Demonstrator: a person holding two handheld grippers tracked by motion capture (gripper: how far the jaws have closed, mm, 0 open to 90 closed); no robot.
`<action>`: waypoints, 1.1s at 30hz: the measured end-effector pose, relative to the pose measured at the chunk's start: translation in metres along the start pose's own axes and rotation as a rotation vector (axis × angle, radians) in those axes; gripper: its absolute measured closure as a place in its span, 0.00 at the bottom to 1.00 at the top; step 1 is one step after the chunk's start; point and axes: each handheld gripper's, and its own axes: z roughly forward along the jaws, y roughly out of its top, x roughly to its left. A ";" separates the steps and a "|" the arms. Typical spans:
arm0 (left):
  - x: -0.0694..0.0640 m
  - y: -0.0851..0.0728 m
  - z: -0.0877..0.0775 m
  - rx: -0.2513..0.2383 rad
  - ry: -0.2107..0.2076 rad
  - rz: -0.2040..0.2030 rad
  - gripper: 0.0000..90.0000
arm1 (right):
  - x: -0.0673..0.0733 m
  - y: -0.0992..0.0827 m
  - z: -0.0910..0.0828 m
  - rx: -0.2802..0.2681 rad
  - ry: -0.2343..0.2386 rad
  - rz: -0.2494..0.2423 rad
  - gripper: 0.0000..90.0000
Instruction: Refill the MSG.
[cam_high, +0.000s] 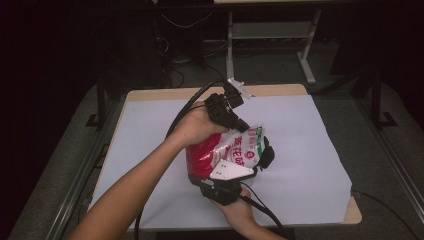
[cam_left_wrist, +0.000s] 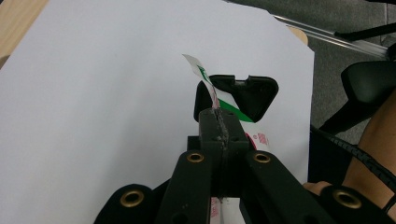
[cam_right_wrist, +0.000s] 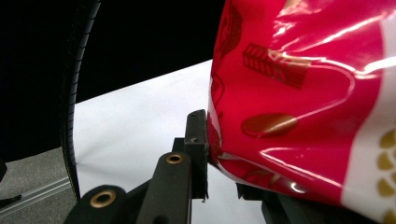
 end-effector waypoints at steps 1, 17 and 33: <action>0.000 0.000 0.000 0.000 0.000 0.002 1.00 | 0.000 0.000 0.000 0.000 0.000 -0.002 0.86; 0.001 0.000 0.000 0.001 -0.006 -0.003 1.00 | 0.000 0.001 0.000 0.001 0.001 -0.001 0.86; 0.000 0.002 0.000 0.011 -0.006 -0.004 1.00 | 0.001 0.002 -0.001 -0.008 0.008 -0.002 0.86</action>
